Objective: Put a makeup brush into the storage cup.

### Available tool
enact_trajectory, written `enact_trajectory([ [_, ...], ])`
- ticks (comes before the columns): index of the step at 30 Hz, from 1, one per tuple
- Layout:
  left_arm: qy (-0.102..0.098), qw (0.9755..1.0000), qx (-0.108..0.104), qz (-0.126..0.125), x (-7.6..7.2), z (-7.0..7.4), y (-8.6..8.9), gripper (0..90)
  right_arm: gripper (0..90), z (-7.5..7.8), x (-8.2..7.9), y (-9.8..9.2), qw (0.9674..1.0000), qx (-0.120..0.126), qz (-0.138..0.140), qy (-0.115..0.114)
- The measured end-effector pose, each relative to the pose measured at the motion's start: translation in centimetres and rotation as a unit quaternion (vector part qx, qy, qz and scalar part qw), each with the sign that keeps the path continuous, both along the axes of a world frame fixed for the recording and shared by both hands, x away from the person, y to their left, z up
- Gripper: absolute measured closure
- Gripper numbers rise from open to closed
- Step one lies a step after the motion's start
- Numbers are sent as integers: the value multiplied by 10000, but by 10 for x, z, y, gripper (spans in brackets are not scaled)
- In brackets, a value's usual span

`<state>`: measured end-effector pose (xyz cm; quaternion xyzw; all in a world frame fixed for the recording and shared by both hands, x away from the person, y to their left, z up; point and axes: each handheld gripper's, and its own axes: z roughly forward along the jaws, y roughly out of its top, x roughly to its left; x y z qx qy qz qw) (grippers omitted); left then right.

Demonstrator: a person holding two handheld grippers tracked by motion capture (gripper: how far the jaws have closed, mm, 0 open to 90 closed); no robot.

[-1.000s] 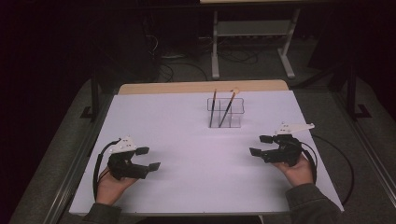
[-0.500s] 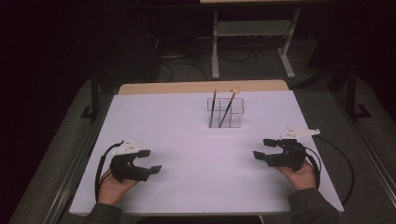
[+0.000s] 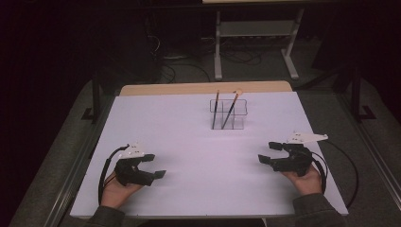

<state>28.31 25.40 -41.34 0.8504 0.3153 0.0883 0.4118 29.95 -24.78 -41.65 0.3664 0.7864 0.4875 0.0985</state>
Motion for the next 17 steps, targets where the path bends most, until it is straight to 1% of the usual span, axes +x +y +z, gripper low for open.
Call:
enact_trajectory([
  [2,-8,10000,14,-13,0,0,0,215,243,0,0,0,10000,-19,2,-10],
  [4,27,10000,15,-20,0,-1,-1,214,239,-1,-2,-1,10000,-9,-9,-8],
  [17,-43,9999,118,-71,1,-3,-3,206,229,-3,-7,0,10000,-49,52,-54],
])
